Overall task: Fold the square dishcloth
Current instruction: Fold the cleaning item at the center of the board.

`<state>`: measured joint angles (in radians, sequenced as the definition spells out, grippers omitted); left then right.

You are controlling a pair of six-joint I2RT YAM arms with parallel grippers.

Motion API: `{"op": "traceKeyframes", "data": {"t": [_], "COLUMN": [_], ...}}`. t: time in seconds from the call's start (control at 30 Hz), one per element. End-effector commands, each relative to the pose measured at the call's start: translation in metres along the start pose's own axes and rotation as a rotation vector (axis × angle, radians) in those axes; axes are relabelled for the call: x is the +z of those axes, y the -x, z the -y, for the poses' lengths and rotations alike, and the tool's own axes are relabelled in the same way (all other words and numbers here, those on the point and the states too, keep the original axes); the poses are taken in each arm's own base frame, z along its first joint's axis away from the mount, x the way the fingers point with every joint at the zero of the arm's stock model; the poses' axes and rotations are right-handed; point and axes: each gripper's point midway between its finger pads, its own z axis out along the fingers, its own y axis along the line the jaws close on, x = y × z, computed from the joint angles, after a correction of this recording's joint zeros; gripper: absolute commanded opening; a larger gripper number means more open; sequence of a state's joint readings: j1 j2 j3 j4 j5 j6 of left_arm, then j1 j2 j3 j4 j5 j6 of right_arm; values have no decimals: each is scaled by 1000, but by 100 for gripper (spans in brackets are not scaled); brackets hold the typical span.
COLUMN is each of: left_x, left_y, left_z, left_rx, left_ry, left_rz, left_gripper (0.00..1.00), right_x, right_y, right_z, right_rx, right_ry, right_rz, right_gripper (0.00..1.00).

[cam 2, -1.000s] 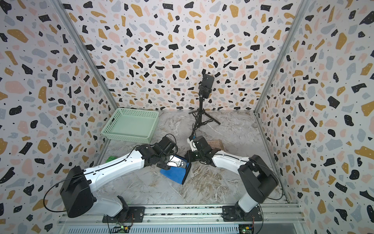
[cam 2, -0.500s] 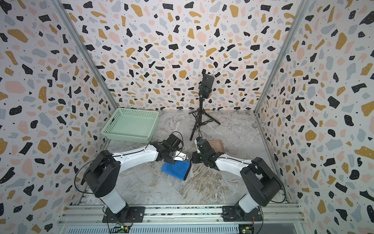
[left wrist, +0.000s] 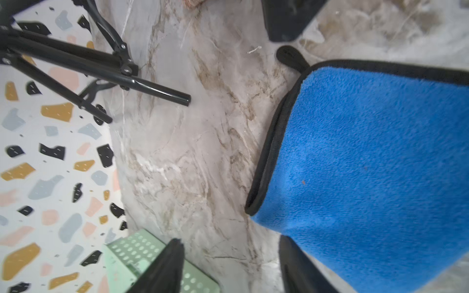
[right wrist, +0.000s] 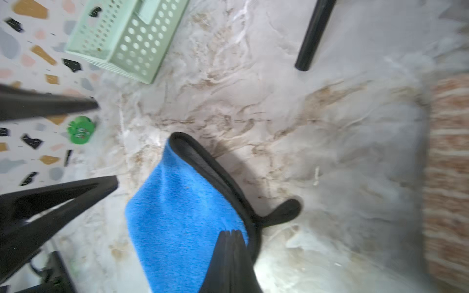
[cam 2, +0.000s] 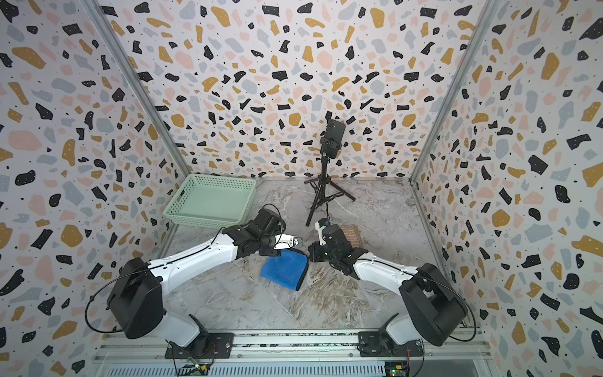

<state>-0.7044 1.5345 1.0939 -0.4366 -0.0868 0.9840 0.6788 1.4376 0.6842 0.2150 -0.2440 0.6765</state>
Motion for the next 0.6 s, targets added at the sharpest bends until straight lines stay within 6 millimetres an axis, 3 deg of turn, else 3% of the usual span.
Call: {"op": "traceKeyframes", "data": {"t": [0.0, 0.1, 0.2, 0.37, 0.57], "left_x": [23, 44, 59, 80, 97], "left_y": [-9, -14, -18, -29, -43], "left_z": [28, 20, 5, -2, 15], "left_rx": [-109, -199, -273, -312, -301], "left_ry": [-117, -149, -152, -166, -210], "left_rz": [-19, -51, -62, -104, -149], "left_gripper": [41, 25, 20, 18, 19], "right_x": [0, 3, 13, 34, 45], "right_y": [-7, -18, -32, -47, -66], "right_z": [-24, -28, -24, -15, 12], "right_rx": [144, 219, 262, 305, 256], "right_ry": [172, 234, 250, 268, 122], "right_rz": [-12, -11, -30, -42, -73], "right_gripper": [0, 0, 0, 0, 0]}}
